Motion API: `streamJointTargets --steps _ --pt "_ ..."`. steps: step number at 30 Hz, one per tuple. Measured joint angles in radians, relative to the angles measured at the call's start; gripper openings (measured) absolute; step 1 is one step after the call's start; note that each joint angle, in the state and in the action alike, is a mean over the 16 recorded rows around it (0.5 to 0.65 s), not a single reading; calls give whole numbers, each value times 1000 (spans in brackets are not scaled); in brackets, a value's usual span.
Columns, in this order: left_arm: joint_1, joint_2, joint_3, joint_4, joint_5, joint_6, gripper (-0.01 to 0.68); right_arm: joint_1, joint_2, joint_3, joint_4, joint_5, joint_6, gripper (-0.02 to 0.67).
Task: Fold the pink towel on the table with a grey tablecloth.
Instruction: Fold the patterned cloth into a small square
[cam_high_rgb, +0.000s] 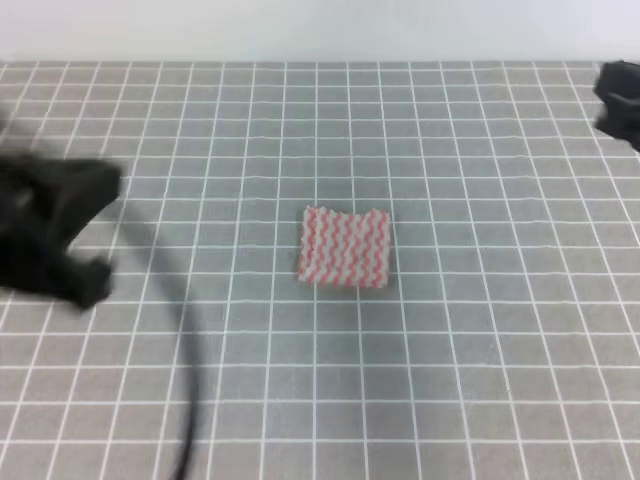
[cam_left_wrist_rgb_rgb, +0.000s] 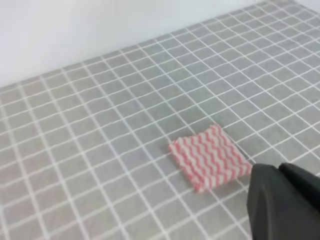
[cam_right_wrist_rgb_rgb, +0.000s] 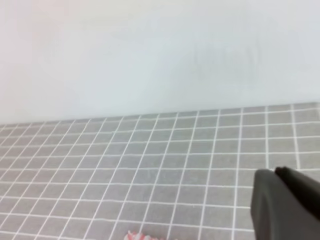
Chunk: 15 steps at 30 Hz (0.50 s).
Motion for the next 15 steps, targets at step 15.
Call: streamJointTargets --steps 15 --pt "0 -480 285 240 155 -293 0 0 -232 171 31 -12 1 -16"
